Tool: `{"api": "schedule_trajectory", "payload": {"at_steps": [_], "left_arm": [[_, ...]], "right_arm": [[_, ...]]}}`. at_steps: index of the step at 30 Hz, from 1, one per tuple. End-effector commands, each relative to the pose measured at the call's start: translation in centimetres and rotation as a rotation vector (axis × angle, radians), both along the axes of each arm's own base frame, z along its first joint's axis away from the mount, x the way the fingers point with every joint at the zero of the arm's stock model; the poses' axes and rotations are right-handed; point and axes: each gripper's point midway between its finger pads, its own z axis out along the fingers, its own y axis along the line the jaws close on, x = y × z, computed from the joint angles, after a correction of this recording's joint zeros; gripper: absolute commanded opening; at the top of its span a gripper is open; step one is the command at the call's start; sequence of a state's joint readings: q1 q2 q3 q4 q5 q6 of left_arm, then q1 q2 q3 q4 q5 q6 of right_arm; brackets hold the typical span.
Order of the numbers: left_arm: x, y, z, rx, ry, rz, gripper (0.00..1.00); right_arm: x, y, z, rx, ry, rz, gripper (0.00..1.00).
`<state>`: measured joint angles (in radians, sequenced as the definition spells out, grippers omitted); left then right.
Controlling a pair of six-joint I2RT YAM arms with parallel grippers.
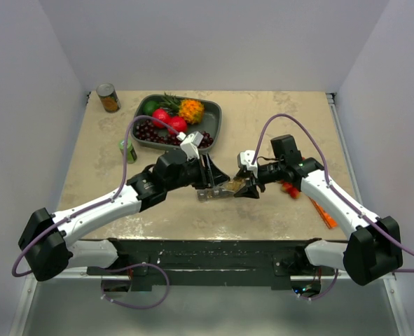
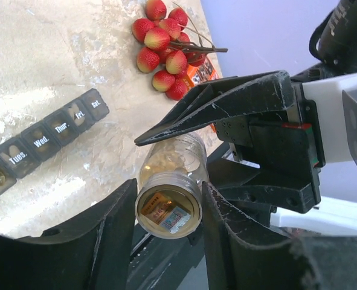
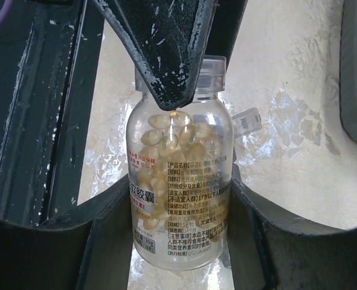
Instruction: Sort the pills into containers
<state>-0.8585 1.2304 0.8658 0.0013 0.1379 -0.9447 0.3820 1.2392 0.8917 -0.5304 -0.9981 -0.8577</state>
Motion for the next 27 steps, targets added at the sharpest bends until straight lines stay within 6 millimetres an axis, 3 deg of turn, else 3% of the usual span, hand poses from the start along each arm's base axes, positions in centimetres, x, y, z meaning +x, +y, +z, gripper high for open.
{"api": "schedule_trajectory", "payload": {"at_steps": [1,3,5,7,9,12,13,15,16,18,19,20,22,23,27], "left_arm": [[-1.5,-1.7,3.3,-0.066,-0.176,-0.193,0.0],[-3.0,-2.0,4.4,-0.094,-0.353,-0.329,0.0],[-5.8,-2.3,5.3,-0.149,-0.601,-0.557,0.0],[-7.7,-2.1,4.7,-0.145,-0.703,-0.707,0.0],[-7.4,-2.0,3.9,-0.079,-0.856,-0.761,0.02],[-5.2,-1.4,4.2,0.023,-0.987,-0.661,0.29],[-3.6,-1.0,4.6,0.06,-1.011,-0.564,0.45],[-2.4,0.0,6.3,0.07,-1.046,-0.44,0.59],[-1.1,0.8,6.7,0.08,-1.016,-0.323,0.79],[-0.8,2.3,8.5,0.049,-1.015,-0.212,0.94],[0.2,3.4,8.5,0.06,-0.983,-0.114,0.99],[0.0,4.5,9.9,0.005,-0.939,-0.046,0.99],[0.7,6.1,10.1,-0.017,-0.842,0.064,1.0],[0.3,6.9,10.9,-0.047,-0.818,0.096,1.0],[0.6,8.6,10.7,-0.055,-0.665,0.17,1.0]], "right_arm": [[0.3,0.6,1.9,0.047,-0.047,0.023,0.0],[0.3,0.5,1.9,0.047,-0.044,0.022,0.0],[0.2,0.6,2.0,0.052,-0.045,0.03,0.0],[0.1,0.6,2.0,0.053,-0.048,0.033,0.0],[0.0,0.6,2.0,0.056,-0.047,0.042,0.0],[-0.2,0.6,2.1,0.058,-0.048,0.045,0.0],[-0.2,0.6,2.0,0.056,-0.047,0.044,0.0],[-0.1,0.5,2.0,0.054,-0.049,0.041,0.0],[-0.1,0.5,2.0,0.055,-0.047,0.043,0.0],[-0.1,0.5,2.0,0.054,-0.047,0.042,0.0],[0.0,0.5,1.9,0.052,-0.046,0.041,0.0],[0.0,0.5,1.9,0.052,-0.044,0.043,0.0],[-0.1,0.5,1.9,0.052,-0.046,0.044,0.0],[0.0,0.5,1.9,0.052,-0.044,0.043,0.0],[0.0,0.5,1.9,0.051,-0.046,0.041,0.0]]}}
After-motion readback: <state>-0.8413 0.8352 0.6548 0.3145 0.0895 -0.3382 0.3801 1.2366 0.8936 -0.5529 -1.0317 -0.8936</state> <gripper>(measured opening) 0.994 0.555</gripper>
